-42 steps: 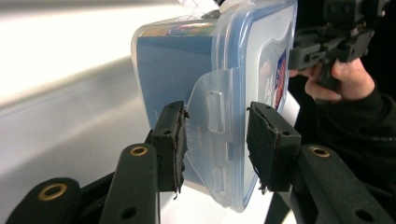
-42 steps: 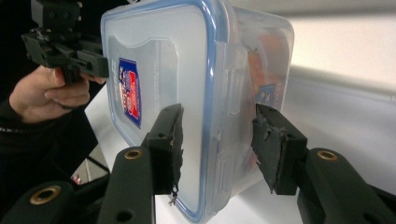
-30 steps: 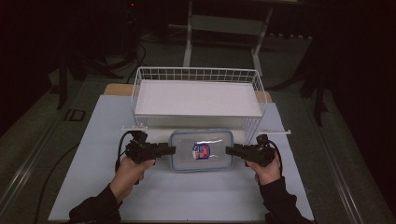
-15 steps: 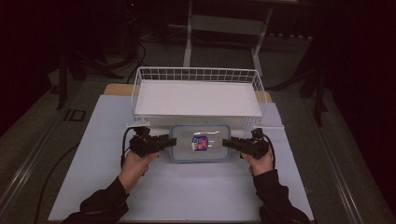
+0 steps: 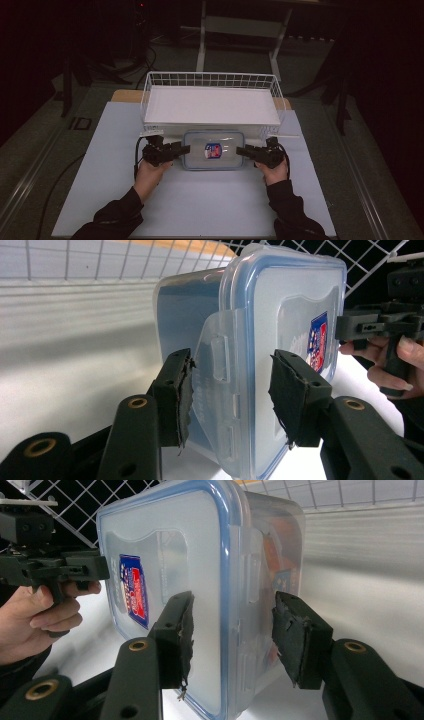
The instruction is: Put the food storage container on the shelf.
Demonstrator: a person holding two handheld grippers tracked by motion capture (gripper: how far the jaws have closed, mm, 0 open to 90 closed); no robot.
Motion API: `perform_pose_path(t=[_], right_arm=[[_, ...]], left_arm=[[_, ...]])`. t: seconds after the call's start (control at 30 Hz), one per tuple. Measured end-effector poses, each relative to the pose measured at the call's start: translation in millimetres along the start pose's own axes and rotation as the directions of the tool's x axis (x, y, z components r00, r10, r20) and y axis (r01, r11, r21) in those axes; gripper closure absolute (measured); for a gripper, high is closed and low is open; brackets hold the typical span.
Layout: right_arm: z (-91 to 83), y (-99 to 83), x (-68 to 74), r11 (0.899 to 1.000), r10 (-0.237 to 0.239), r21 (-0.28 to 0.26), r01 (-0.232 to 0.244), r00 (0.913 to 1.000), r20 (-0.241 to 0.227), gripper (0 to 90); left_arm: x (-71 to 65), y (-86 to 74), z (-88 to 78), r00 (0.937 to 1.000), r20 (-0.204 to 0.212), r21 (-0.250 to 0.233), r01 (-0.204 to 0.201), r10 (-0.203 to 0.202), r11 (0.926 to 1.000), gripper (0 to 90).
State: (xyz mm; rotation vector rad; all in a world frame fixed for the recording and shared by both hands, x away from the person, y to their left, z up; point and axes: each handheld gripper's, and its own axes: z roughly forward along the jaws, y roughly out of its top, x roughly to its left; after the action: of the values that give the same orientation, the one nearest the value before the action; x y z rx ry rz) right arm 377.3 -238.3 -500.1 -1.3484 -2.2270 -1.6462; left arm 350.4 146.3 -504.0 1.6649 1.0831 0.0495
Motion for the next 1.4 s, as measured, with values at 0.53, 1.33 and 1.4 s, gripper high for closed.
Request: perform_pose_path(t=[0.53,1.33,1.4], right_arm=[[7.6,-2.3,-7.7,0.998,0.018,-0.055,-0.015,0.9986,0.050,45.2],[9.0,2.6,9.2,0.993,-0.060,-0.086,0.078,0.9796,0.192,37.0],[5.1,2.1,14.9,0.991,-0.079,-0.088,0.097,0.9787,0.189,37.0]], left_arm=[[5.0,-0.3,7.9,0.9956,-0.084,-0.062,-0.046,0.040,0.9970,58.3],[-4.8,-5.1,13.6,0.9879,-0.129,-0.088,-0.097,0.086,0.9914,28.4],[-8.0,-4.9,10.5,0.9872,-0.128,-0.085,-0.106,0.095,0.9908,26.8]])
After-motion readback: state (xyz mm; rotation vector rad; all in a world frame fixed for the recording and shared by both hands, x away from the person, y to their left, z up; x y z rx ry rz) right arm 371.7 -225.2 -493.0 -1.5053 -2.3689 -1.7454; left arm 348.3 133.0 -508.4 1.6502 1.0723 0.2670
